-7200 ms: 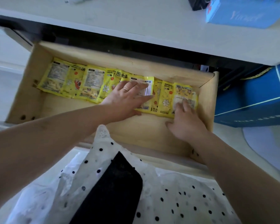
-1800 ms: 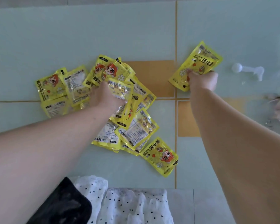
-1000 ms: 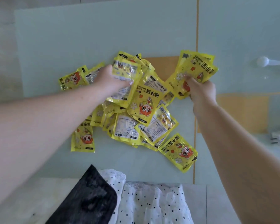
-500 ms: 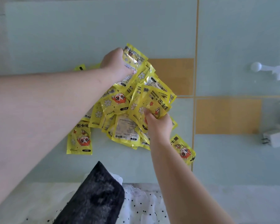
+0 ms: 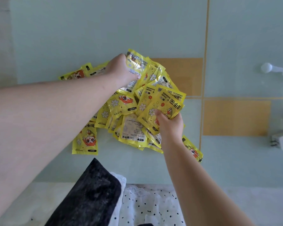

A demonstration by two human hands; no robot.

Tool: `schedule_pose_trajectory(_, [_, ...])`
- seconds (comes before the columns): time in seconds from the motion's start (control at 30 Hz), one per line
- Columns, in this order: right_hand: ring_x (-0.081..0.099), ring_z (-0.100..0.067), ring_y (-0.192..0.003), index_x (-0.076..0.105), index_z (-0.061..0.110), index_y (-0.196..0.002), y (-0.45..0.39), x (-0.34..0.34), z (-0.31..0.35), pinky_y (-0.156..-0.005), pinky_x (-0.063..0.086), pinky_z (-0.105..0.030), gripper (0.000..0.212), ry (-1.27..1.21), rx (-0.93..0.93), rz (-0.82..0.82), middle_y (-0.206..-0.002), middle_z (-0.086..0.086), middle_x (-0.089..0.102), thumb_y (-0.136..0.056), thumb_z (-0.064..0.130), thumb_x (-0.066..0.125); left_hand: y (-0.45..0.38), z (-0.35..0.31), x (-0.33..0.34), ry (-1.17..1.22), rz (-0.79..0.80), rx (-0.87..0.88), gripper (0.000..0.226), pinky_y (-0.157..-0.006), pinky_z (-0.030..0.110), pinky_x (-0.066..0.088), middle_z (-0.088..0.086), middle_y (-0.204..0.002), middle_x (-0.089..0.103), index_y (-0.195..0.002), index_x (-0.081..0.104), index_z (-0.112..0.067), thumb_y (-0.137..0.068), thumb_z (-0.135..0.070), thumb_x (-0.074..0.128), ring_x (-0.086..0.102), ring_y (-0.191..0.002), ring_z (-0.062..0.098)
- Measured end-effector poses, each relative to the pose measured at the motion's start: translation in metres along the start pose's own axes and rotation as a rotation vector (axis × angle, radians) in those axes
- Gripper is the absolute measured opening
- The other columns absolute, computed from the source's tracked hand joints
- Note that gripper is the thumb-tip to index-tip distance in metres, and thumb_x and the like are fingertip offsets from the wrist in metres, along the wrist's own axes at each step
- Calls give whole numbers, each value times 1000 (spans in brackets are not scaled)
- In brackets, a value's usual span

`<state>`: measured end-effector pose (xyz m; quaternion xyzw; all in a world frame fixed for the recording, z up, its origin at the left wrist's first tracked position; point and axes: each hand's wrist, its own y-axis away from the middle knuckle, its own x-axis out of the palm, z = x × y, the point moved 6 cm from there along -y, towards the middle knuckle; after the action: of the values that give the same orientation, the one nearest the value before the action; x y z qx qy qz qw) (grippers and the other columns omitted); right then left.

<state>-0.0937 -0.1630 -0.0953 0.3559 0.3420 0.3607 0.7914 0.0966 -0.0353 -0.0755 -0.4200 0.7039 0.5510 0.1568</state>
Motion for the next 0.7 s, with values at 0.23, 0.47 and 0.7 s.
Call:
schedule_pose_trajectory(0.23, [63, -15, -73, 62, 20, -101, -4, -6, -2, -67, 52, -30, 24, -10, 7, -4, -85, 4, 68, -80, 24, 72, 7, 0, 5, 99, 42, -72, 76, -81, 31, 33, 7, -139, 42, -141, 31, -8, -82, -35, 69, 43, -121, 25])
schedule_pose_trajectory(0.47, [60, -12, -66, 62, 21, -100, -10, -7, -3, -65, 51, -29, 21, -41, -3, 6, -79, 7, 66, -81, 23, 71, 9, -8, 18, 164, 131, -70, 86, -93, 33, 33, 8, -148, 32, -147, 22, -7, -82, -36, 70, 35, -133, 27])
schedule_pose_trajectory(0.7, [63, -13, -73, 58, 30, -88, -12, -15, -5, -70, 53, -32, 18, -133, 12, -17, -82, 8, 66, -80, 24, 73, 14, -7, 16, 149, -9, -68, 69, -87, 31, 37, 7, -129, 50, -137, 36, -7, -82, -34, 69, 46, -122, 26])
